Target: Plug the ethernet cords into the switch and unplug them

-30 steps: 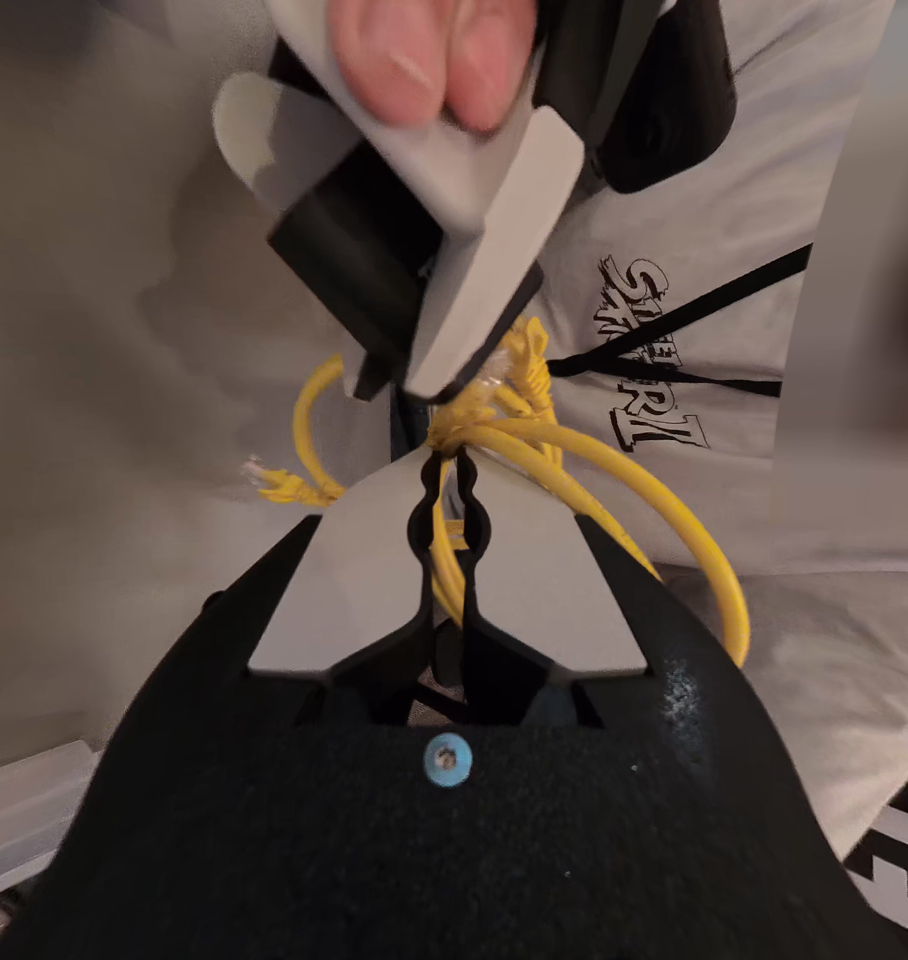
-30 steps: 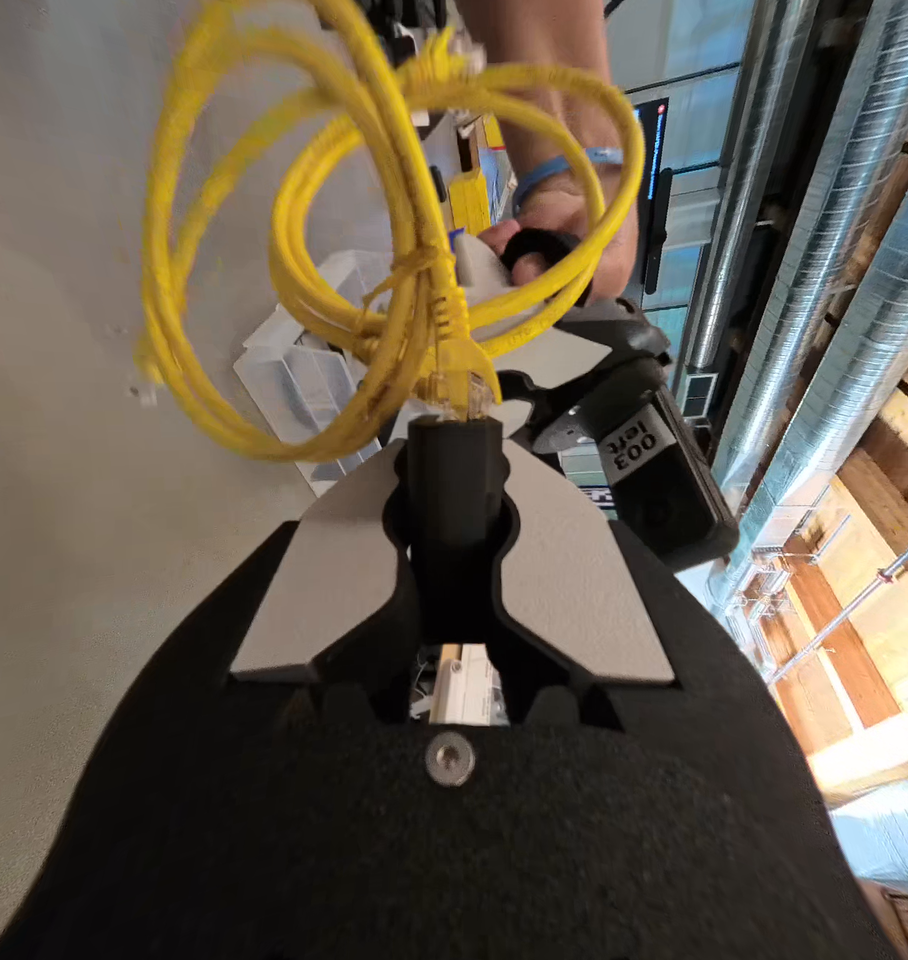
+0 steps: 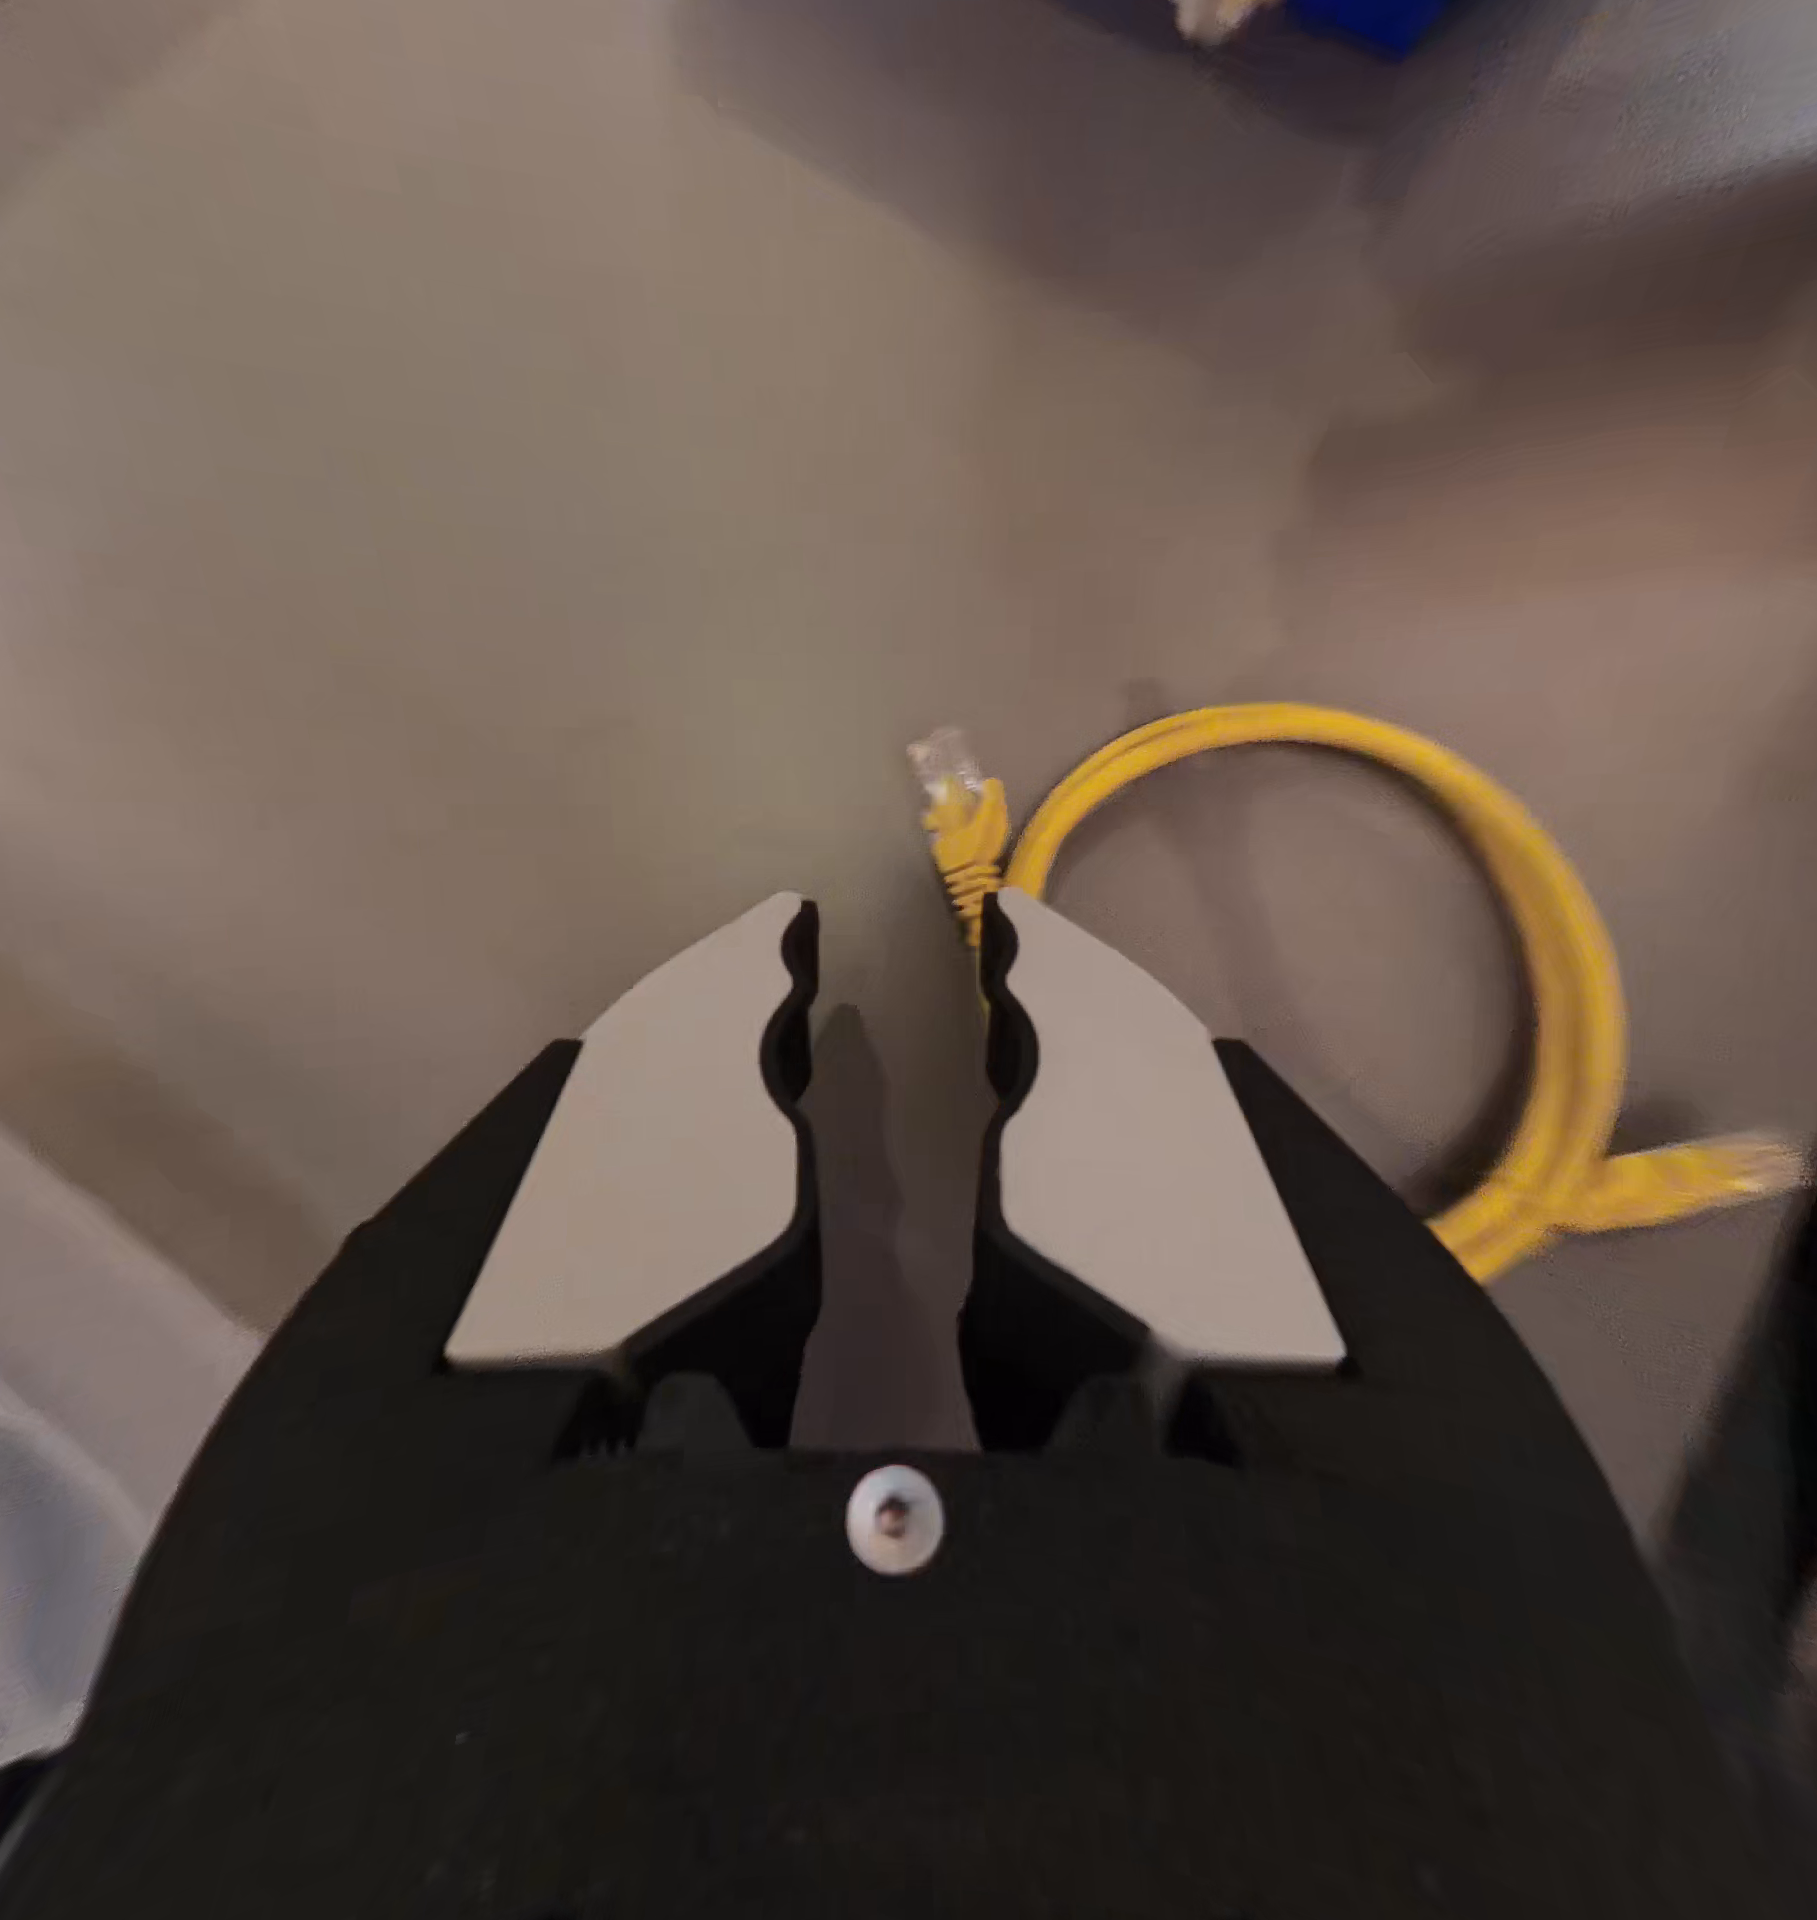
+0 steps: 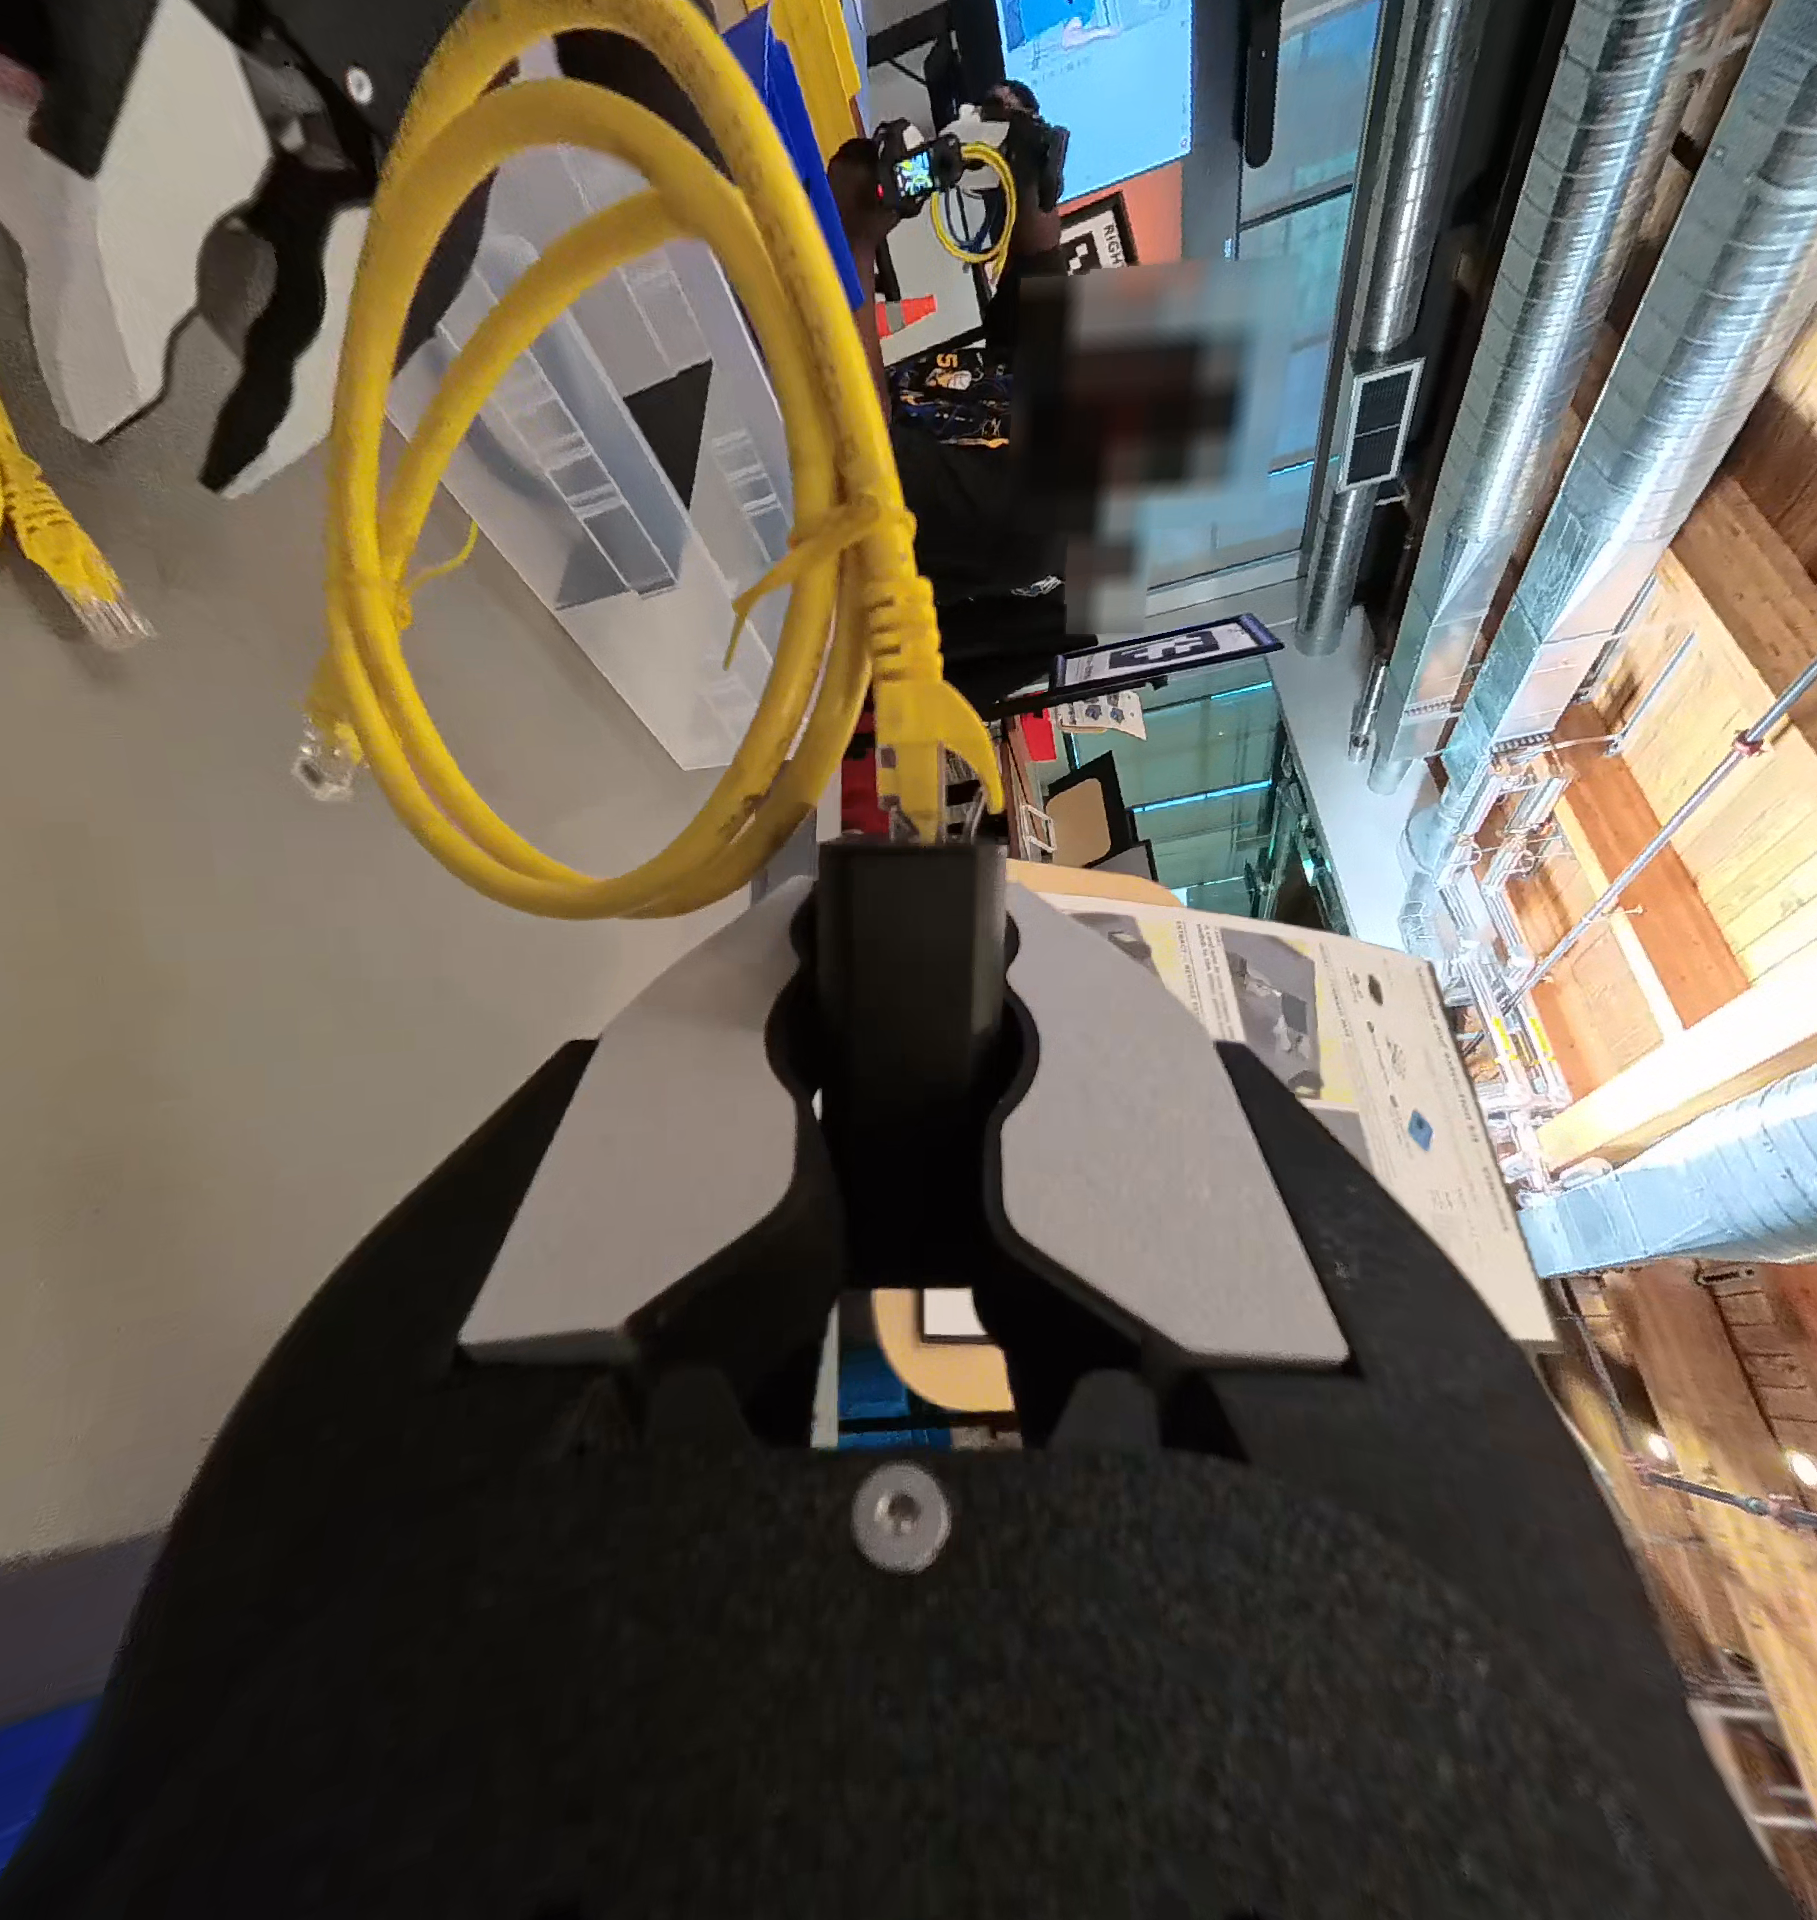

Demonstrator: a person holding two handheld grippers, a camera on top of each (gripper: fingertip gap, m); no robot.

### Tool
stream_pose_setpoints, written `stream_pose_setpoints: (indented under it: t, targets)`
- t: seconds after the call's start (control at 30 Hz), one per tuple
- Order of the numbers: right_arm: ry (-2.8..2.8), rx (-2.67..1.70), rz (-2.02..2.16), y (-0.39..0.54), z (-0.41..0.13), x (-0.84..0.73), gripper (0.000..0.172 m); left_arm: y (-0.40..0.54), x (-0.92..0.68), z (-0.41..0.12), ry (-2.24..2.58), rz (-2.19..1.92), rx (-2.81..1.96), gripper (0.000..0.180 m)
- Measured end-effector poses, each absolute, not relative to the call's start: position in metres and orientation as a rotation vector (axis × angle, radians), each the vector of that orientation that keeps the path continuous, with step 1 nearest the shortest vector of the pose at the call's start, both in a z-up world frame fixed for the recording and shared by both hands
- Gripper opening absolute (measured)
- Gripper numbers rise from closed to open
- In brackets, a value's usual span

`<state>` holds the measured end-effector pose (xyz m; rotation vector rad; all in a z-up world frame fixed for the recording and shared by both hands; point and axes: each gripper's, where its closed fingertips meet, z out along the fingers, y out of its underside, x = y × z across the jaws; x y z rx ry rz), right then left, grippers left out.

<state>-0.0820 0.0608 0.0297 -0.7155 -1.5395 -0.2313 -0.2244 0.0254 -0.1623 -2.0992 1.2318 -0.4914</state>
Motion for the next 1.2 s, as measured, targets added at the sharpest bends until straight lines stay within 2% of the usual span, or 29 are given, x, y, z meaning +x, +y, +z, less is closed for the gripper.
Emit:
stream_pose_setpoints:
  t: [0.07, 0.27, 0.67, 0.73, 0.8, 0.97, 1.2]
  targets:
    - [-1.532, -0.721, -0.210, 0.062, 0.025, -0.082, 0.025, 0.030, -0.226, -0.165, 1.275, -0.308, -2.047, 0.030]
    - [-1.561, -0.744, -0.229, 0.067, 0.008, -0.081, 0.025, 0.016, -0.209, -0.177, 1.143, -0.293, -2.031, 0.034]
    - [-1.595, -0.772, -0.206, 0.067, -0.007, -0.087, 0.025, 0.013, -0.238, -0.178, 1.192, 0.148, -1.890, 0.034]
    - [-1.604, -0.778, -0.205, 0.068, -0.010, -0.088, 0.025, 0.014, -0.244, -0.180, 1.211, 0.251, -1.841, 0.017]
    - [-1.612, -0.780, -0.206, 0.068, -0.012, -0.089, 0.025, 0.015, -0.244, -0.180, 1.240, 0.297, -1.774, 0.008]
    - [-1.621, -0.774, -0.199, 0.064, -0.013, -0.093, 0.025, 0.018, -0.244, -0.182, 1.248, 0.258, -1.773, 0.000]
    - [-1.644, -0.794, -0.205, 0.065, -0.021, -0.094, 0.026, 0.021, -0.245, -0.178, 1.205, 0.086, -1.878, 0.000]
